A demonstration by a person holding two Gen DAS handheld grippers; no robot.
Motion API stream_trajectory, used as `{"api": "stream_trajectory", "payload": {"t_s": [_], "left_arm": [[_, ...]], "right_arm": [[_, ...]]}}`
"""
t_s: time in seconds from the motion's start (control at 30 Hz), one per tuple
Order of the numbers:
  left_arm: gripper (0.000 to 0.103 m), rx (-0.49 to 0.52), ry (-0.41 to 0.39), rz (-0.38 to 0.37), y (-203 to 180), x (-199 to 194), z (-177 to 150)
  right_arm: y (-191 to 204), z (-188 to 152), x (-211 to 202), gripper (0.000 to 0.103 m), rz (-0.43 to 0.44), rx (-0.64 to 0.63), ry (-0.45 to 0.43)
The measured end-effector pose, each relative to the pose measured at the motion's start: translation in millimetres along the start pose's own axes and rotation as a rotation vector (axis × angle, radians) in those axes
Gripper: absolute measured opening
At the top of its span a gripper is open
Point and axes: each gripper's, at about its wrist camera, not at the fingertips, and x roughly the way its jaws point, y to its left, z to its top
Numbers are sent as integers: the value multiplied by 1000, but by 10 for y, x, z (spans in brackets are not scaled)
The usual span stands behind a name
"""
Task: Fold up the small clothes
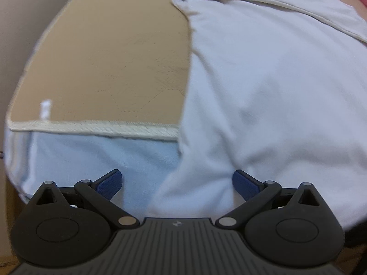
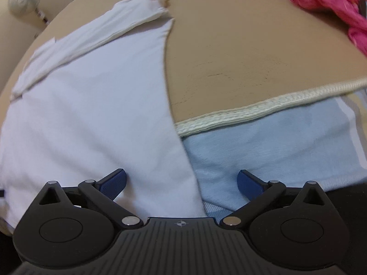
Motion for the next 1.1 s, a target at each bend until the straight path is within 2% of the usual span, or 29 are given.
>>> {"api": "stream_trajectory", "payload": {"t_s": [0.07, 0.1, 0.17, 0.23, 0.3, 0.33, 0.57, 0.63, 0.67, 0.7, 0.77, 0.93, 1.1], "left_arm": [[103, 8, 29, -75, 9, 5, -14], [103, 16, 33, -83, -3, 10, -20], [103, 42, 25, -74, -55, 15, -23], [103, 54, 25, -72, -114, 14, -4], [103, 67, 25, -71, -166, 7, 18], [103, 76, 27, -69, -179, 8, 24], [103, 57, 47, -77, -144, 21, 74], [90, 50, 57, -100, -95, -30, 85], [65, 52, 59, -129, -102, -89, 95], [38, 55, 67, -147, -123, -141, 103], [8, 63, 66, -154, -156, -243, 117], [7, 63, 20, -155, -146, -512, 126], [7, 57, -70, -182, -25, -904, -38]], "right_arm": [[12, -3, -3, 102, 14, 8, -4], [4, -3, -9, 102, 26, 16, -4], [-30, 10, -31, 102, 64, 27, 4], [-50, 30, -59, 101, 140, 32, 19], [-60, 42, -94, 92, 229, 46, 31], [-53, 50, -93, 92, 245, 52, 36], [-76, 42, -23, 91, 246, 83, 32], [-55, 35, -63, 81, 221, 61, 36], [-49, 19, -111, 60, 201, 46, 37], [-62, 26, -134, 30, 195, 45, 42], [-161, 42, -145, 9, 226, 97, 62], [-152, 143, -238, 6, 228, 99, 69], [-96, 267, -630, 5, 272, 74, -2]]}}
